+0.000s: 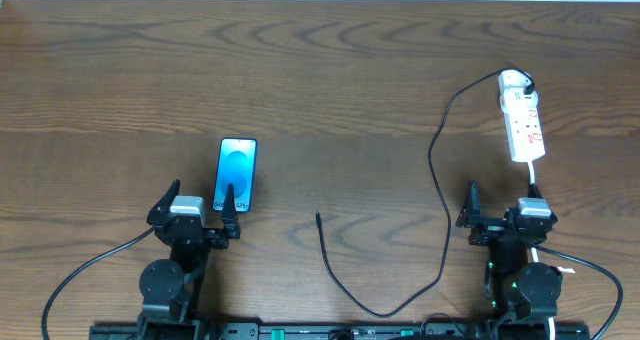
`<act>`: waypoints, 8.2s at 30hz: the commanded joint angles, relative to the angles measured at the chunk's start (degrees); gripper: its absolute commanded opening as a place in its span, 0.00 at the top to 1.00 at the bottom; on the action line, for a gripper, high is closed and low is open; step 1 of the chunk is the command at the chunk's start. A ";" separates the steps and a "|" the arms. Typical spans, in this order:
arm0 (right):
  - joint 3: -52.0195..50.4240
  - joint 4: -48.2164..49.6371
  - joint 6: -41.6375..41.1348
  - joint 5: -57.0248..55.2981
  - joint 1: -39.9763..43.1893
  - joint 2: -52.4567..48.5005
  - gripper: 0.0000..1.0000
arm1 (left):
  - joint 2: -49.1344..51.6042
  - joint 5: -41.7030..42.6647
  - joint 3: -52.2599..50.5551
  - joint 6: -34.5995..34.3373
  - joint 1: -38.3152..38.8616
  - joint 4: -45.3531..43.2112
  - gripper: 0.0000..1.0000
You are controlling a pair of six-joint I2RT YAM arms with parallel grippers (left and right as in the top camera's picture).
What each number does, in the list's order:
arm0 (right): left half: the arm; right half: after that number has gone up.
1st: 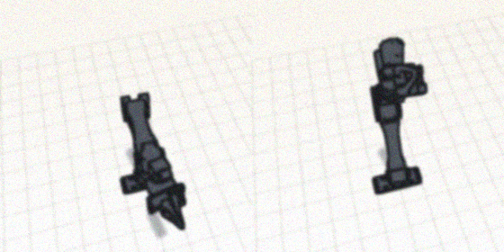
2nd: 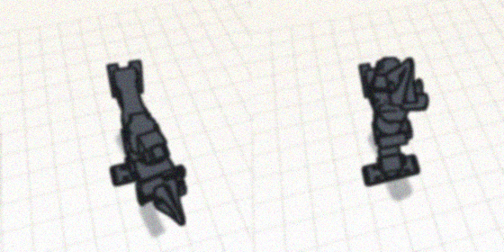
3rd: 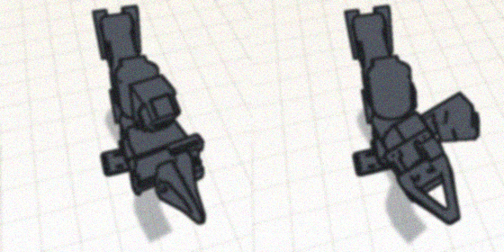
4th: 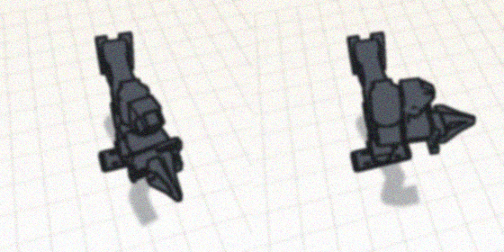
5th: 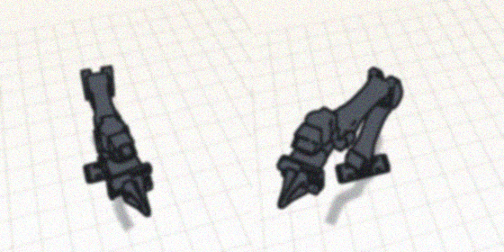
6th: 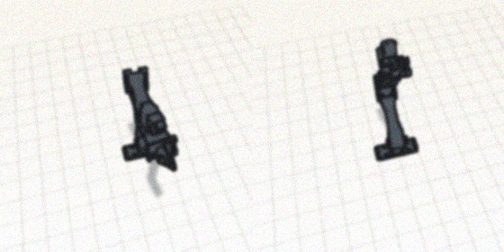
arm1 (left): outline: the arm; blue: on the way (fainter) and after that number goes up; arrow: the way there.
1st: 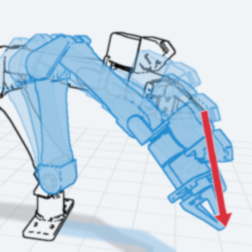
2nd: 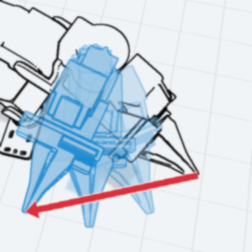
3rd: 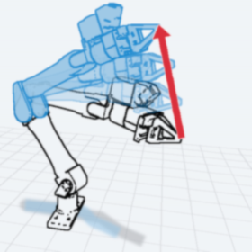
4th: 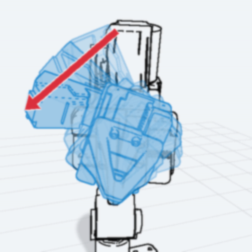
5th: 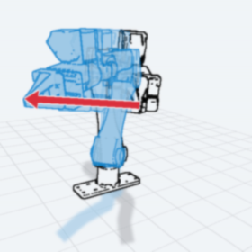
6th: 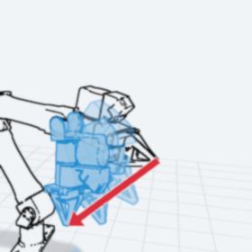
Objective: Plug charger to phone and switch on socket
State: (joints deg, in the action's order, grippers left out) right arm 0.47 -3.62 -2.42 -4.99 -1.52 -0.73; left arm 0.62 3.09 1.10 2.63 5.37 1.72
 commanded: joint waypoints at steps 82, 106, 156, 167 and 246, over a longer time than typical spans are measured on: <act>-0.15 -0.09 -0.74 -0.66 -0.46 0.35 0.01 | -0.28 0.50 -0.87 0.13 0.22 2.12 0.09; -0.15 -0.09 -0.76 -0.66 -0.44 0.35 0.01 | -0.28 0.37 -0.31 0.11 0.22 2.12 0.08; -0.15 -0.09 -0.74 -0.66 -0.46 0.35 0.01 | 57.48 0.79 60.15 3.17 0.24 30.53 0.09; -0.15 -0.09 -0.74 -0.66 -0.46 0.35 0.01 | 71.84 2.89 78.16 4.26 0.22 42.97 0.09; -0.15 -0.09 -0.74 -0.68 -0.46 0.35 0.01 | 102.42 3.76 83.06 4.20 0.20 59.45 0.02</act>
State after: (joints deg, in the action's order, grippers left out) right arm 0.45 -3.64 -2.42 -4.97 -1.54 -0.73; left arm 100.60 6.13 84.62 6.44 5.43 61.08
